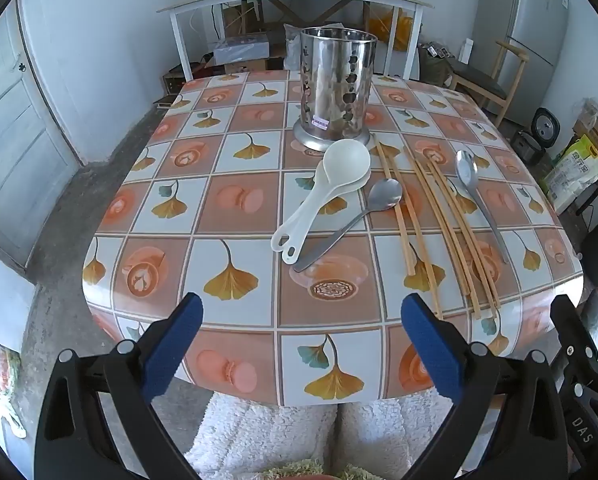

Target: Organize utensils

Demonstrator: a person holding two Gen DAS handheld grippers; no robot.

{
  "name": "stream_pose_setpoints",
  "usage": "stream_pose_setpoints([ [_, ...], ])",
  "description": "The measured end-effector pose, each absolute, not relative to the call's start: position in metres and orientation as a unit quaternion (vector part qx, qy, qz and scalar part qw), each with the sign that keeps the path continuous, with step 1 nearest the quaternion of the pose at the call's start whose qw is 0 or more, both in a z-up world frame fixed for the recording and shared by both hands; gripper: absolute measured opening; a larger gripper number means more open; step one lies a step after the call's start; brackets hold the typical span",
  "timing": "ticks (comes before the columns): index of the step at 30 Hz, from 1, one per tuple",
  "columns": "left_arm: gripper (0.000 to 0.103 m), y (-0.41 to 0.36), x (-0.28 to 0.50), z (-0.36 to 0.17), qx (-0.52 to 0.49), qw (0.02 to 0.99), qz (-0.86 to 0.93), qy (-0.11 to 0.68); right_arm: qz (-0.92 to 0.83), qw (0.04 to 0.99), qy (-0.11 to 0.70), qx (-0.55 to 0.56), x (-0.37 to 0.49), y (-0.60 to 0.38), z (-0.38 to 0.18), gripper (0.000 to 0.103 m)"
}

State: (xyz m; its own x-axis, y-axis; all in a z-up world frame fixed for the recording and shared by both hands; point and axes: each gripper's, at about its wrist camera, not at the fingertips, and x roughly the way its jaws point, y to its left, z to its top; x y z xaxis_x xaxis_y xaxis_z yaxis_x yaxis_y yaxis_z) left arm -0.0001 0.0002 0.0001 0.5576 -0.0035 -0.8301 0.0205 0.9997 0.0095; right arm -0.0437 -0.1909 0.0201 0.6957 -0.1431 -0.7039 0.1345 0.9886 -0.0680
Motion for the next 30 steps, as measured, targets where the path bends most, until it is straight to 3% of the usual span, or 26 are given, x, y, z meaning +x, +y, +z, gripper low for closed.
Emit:
stream_pose_setpoints([
  [30,0.097,-0.0007,-0.0028,0.0081,0.016,0.891,-0.009,0.453,-0.075,0.921,0.382,-0.003,-0.0440,-0.1958,0.0204,0.095],
])
